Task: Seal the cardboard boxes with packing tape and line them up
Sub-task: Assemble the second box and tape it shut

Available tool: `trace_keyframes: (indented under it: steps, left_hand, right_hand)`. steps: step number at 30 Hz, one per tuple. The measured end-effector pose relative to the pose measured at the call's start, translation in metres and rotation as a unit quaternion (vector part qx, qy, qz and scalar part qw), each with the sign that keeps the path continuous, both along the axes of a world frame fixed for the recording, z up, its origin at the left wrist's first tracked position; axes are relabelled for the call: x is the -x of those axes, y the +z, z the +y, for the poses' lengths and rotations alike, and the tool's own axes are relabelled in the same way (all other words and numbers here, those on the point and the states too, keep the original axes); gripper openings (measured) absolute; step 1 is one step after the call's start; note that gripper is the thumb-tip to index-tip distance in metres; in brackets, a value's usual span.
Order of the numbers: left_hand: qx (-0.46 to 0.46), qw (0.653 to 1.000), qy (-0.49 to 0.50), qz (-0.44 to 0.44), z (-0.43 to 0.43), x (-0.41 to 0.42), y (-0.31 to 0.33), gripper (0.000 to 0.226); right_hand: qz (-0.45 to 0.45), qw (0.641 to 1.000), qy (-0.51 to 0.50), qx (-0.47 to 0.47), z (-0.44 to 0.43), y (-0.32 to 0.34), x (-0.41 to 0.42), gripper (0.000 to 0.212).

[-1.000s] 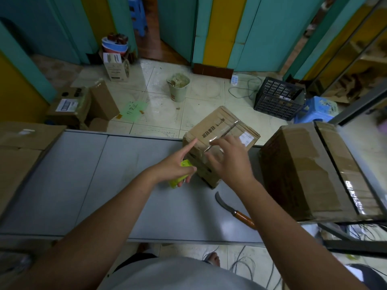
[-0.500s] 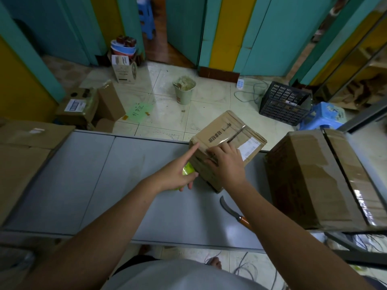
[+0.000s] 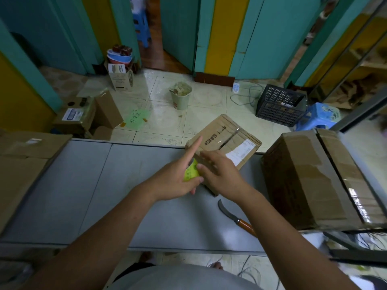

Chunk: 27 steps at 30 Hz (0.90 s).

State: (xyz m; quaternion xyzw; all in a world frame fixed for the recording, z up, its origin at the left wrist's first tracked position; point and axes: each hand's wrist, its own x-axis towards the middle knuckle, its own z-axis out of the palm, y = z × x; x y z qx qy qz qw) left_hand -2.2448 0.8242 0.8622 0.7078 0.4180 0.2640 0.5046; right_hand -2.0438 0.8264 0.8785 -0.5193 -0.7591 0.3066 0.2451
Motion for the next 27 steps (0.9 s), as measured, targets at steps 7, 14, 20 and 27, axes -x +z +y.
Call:
trace_keyframes:
  steps: [7,14,20,27]
  left_hand:
    - [-0.012,1.0,-0.006,0.019,-0.004,-0.006,0.007,0.11]
    - [0.02,0.997,0.065,-0.031,-0.001,-0.002,-0.007,0.097]
    - [0.025,0.997,0.024,-0.065,-0.002,0.004,-0.001,0.035]
    - [0.03,0.994,0.057,-0.085,-0.002,-0.005,0.0,0.043]
  right_hand:
    - [0.128,0.987,-0.08,0.062,-0.013,0.017,-0.005,0.009]
    - [0.169,0.975,-0.103,0.104,-0.015,0.011,-0.014,0.011]
    - [0.283,0.931,-0.139,0.183,-0.015,0.005,-0.023,0.012]
    - [0.301,0.922,-0.14,0.2,-0.014,0.018,-0.028,0.006]
